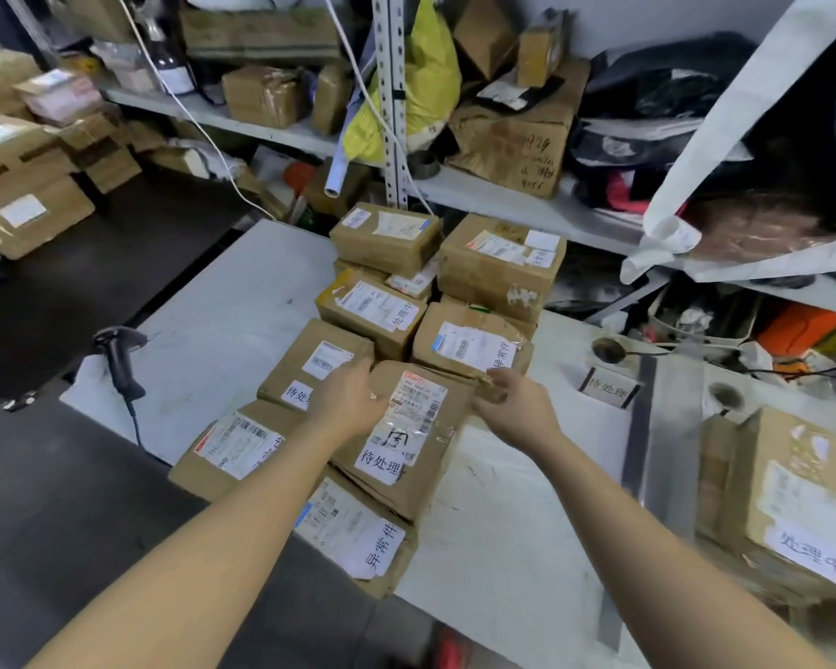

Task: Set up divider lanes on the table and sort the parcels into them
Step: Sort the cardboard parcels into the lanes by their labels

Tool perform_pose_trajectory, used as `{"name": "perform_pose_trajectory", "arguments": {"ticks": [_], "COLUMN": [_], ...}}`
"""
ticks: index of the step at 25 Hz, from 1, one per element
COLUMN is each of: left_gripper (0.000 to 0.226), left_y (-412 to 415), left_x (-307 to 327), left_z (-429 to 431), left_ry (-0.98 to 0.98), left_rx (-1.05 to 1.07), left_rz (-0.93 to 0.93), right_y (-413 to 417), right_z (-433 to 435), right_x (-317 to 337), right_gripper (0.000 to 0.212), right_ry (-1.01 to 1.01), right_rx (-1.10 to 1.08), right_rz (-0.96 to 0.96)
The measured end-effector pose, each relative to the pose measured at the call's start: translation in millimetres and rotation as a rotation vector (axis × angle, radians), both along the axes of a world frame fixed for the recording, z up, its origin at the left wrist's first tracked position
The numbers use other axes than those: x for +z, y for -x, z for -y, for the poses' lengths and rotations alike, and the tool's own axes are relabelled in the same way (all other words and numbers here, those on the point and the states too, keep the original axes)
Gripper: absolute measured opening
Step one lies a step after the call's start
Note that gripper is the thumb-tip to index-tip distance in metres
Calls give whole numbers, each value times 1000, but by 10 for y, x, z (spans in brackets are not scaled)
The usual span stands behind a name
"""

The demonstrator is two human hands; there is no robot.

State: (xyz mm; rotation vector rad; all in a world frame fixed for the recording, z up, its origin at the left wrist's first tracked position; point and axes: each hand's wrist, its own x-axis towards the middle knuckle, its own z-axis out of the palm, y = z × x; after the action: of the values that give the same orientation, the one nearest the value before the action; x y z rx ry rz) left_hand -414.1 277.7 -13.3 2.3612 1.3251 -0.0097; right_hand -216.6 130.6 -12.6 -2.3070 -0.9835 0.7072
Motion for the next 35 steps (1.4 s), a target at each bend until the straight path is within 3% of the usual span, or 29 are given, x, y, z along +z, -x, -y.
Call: {"name": "perform_pose_trajectory", "arguments": {"ticks": [5, 9, 13, 17, 20, 27, 30, 35], "left_gripper": [56, 67, 87, 81, 75, 76, 69, 77], "left_y": [36, -8, 76, 183, 176, 97, -70, -538], "left_x": [-313, -416, -494, -559, -548, -335, -219, 35], "left_z": [-91, -167, -230, -226, -211, -51, 56, 300], "left_ry": [210, 260, 437, 649, 646, 558, 691, 860], "left_rx": [73, 54, 112, 133, 90, -71, -106, -197], "left_rz": [-12, -16, 106, 254, 307, 284, 349, 455], "right_y": [139, 309, 534, 866, 988, 991, 869, 442], "right_z": [-104, -84, -58, -34, 0, 338, 579, 1075], "right_x": [-302, -402, -409, -510, -545, -366, -157, 155], "right_gripper": [39, 56, 68, 60, 56, 64, 67, 73], "right_ry": [-29, -46, -35, -39, -134, -281, -341, -488], "right_rx": [-23, -116, -261, -404, -466, -588, -624, -702], "right_rz": [-205, -340, -473, -575, -619, -609, -582, -492]}}
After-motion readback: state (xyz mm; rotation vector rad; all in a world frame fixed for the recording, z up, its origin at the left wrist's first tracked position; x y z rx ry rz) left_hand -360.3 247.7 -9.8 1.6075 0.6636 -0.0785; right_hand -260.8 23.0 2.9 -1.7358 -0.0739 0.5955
